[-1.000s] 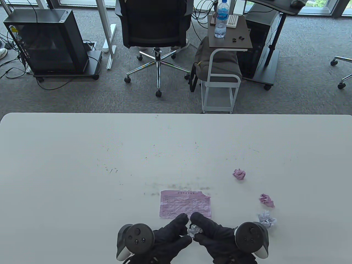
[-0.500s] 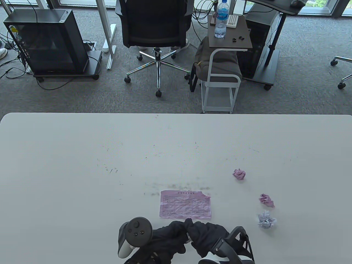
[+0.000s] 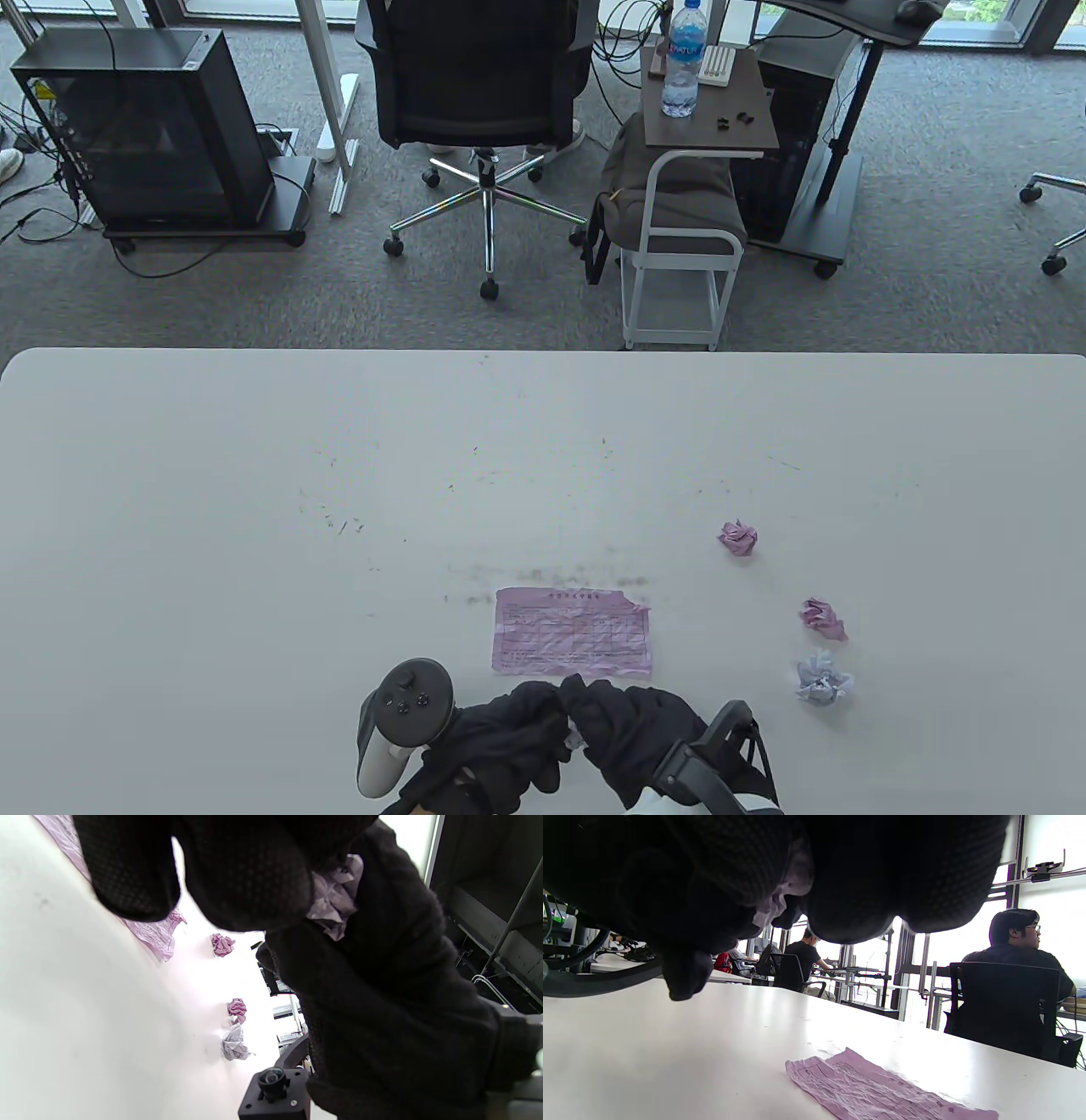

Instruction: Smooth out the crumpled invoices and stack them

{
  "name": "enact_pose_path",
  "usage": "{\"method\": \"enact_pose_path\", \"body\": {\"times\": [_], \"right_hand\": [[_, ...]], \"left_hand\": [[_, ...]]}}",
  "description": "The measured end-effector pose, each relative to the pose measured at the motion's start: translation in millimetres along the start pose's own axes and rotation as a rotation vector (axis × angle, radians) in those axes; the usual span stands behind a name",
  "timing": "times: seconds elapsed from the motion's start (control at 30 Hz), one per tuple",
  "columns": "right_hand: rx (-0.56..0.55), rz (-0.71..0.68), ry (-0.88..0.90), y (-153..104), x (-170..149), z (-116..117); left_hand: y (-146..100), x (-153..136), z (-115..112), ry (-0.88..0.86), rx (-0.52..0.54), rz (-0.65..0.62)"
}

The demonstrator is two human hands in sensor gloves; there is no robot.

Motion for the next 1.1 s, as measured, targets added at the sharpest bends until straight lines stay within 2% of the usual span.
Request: {"method": "enact_pose_path", "body": {"times": [0.17, 0.33, 0.47, 0.53, 0.6, 0.67, 0.73, 0.8, 0.83, 0.87, 1.0, 1.1], "right_hand": [[-0.033, 0.050, 0.055, -2, -7, 0], [-0.081, 0.151, 0.211, -9, -25, 1], [-0.060, 0.166, 0.222, -11, -30, 3], [-0.048, 0.159, 0.213, -10, -29, 4], [-0.053, 0.155, 0.252, -10, -27, 5], [-0.051, 0.153, 0.270, -9, -26, 6], [-0.049, 0.147, 0.263, -8, -26, 7], [-0.042, 0.151, 0.265, -9, -28, 7], [-0.046, 0.162, 0.284, -10, -30, 6], [-0.048, 0.166, 0.291, -11, -30, 6], [-0.066, 0.179, 0.183, -12, -34, 2], [-0.068, 0.211, 0.255, -14, -39, 3]], "left_hand": [[-1, -1, 5, 0.097, 0.065, 0.009], [-3, 0, 8, 0.080, 0.111, -0.002], [-3, -1, 8, 0.073, 0.131, -0.010], [-2, -2, 8, 0.037, 0.095, -0.052], [0, -4, 3, -0.030, -0.023, -0.057], [1, -4, -1, -0.024, -0.051, -0.046], [3, -1, -2, 0.099, -0.009, -0.043], [2, 2, 0, 0.152, 0.049, -0.045], [1, 2, 2, 0.146, 0.096, -0.053], [1, 2, 3, 0.125, 0.098, -0.054], [-4, 0, 11, 0.099, 0.164, -0.039], [-5, -3, 16, 0.074, 0.203, -0.023]]}}
Point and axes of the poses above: the tracker on the back of each hand, its own x axis roughly to the thumb side, its own y axis roughly from the wrist to the fingertips, z = x × y, the point moved 1 cm from there along y, roughly from the wrist to the fingertips, and after that the axes turned 1 degree about x, right-handed, at the moved point
